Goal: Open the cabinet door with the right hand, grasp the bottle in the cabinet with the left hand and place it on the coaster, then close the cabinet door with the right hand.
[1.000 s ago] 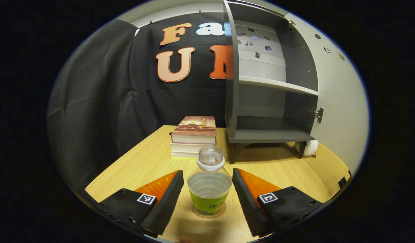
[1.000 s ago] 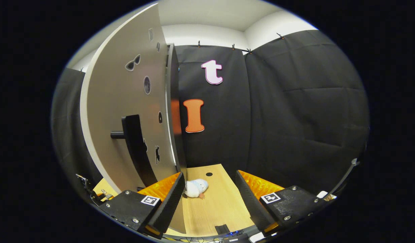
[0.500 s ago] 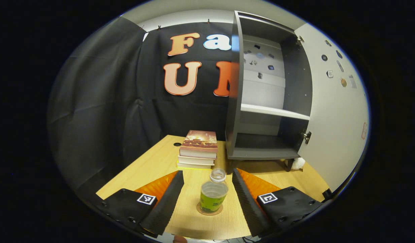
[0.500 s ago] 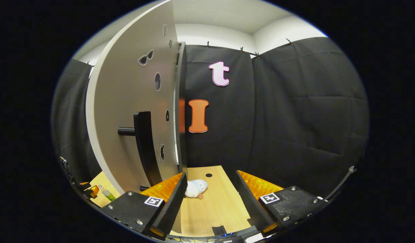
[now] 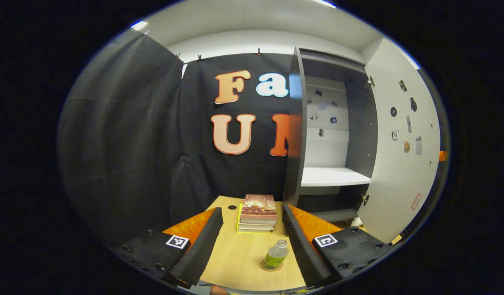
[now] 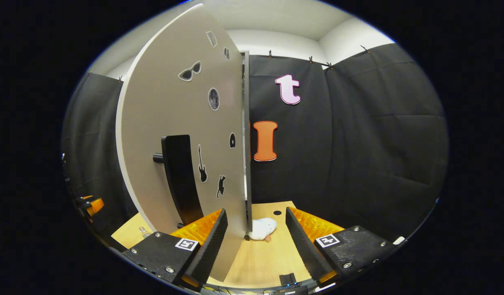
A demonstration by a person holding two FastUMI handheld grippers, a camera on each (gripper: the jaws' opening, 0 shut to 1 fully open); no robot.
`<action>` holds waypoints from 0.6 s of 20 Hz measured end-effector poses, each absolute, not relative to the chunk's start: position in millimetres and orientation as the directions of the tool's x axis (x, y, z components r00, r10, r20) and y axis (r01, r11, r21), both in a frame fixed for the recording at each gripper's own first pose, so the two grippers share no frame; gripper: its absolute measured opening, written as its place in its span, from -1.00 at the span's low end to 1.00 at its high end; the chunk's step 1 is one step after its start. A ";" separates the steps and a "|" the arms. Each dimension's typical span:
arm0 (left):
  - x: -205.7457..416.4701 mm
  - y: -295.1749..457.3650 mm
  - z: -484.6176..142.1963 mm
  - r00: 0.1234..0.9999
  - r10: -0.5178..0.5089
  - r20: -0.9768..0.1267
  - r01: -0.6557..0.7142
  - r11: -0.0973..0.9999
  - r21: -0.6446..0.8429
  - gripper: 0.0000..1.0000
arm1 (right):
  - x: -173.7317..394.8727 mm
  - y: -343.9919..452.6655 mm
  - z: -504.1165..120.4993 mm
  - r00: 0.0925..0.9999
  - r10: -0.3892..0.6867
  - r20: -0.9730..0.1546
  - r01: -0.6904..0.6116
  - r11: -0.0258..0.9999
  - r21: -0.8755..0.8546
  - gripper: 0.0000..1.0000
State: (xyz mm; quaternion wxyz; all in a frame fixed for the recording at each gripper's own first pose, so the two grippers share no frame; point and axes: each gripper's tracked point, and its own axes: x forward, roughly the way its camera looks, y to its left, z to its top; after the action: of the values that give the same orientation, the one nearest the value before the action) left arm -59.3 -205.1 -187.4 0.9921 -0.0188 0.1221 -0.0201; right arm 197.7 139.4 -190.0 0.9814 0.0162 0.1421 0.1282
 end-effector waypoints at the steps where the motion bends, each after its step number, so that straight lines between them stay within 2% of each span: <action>1: -59.8 -199.1 -177.4 0.972 -0.039 -0.231 0.034 0.999 -0.025 0.89 | 198.7 143.6 -189.2 0.928 0.254 -0.273 -0.246 0.967 0.064 0.77; 6: -56.9 -184.1 -142.5 0.976 -0.063 -0.209 0.055 0.998 -0.042 0.91 | 193.4 160.9 -190.0 0.931 0.241 -0.276 -0.230 0.971 0.071 0.77; 12: -33.6 -159.4 -129.3 0.974 -0.084 -0.208 0.076 0.996 -0.049 0.91 | 194.1 192.6 -191.7 0.927 0.250 -0.280 -0.230 0.968 0.105 0.78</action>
State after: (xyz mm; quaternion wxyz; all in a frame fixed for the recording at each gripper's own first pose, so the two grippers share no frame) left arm -33.6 -159.4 -129.3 0.9934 -0.0204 0.1056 -0.0403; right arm 194.1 192.6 -191.7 0.9809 0.0354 0.1470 0.1223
